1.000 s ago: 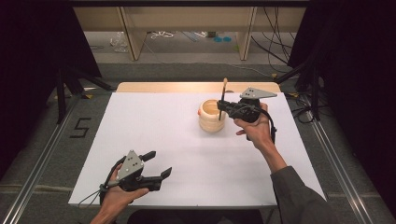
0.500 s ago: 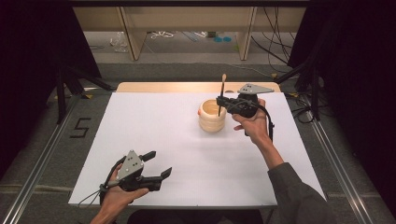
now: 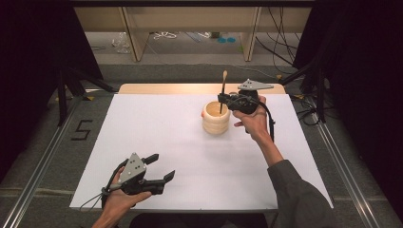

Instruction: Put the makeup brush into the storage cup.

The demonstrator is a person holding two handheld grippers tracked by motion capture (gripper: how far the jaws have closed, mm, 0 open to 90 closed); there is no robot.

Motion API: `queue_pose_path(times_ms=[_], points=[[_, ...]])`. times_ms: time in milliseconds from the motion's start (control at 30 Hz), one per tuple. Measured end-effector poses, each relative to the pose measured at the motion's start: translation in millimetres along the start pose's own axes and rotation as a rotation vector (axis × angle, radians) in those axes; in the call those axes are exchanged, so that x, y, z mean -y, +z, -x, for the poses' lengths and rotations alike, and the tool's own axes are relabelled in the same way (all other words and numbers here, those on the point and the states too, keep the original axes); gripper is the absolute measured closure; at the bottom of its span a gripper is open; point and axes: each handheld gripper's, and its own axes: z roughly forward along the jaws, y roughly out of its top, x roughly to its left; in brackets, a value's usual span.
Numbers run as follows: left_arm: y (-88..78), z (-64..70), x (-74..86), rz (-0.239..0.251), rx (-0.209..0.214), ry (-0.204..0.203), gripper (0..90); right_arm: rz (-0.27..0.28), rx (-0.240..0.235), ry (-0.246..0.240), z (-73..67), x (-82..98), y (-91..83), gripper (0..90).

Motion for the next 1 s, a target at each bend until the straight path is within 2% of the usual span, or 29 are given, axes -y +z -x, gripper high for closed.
queue_pose_path(times_ms=[233,367,400,500,667,700,833,1000], points=[[0.3,0.3,0.2,-0.002,0.0,0.001,21.0,-0.008,0.02,0.026,5.8,3.3,6.2,83.9],[0.4,0.4,0.2,-0.001,0.001,0.001,21.0,0.003,0.032,0.019,9.0,4.8,9.1,83.9],[0.4,0.4,0.2,-0.002,0.001,0.001,21.0,-0.003,0.027,0.036,8.5,5.2,9.6,83.9],[0.3,0.5,0.2,-0.003,0.001,0.002,21.1,-0.002,0.035,0.025,10.3,6.4,11.6,83.9],[0.5,0.9,0.4,-0.004,0.002,0.0,21.1,-0.009,0.033,0.036,11.2,9.0,14.0,83.9],[0.3,0.5,0.2,-0.005,0.003,0.009,21.1,-0.004,0.046,0.024,11.8,9.3,14.6,83.9],[0.4,1.1,0.3,-0.004,0.002,-0.001,21.2,-0.007,0.04,0.018,12.5,11.7,17.6,83.9],[0.3,1.1,0.4,-0.005,0.002,0.0,21.1,-0.014,0.031,0.036,10.4,14.4,19.5,83.9]])
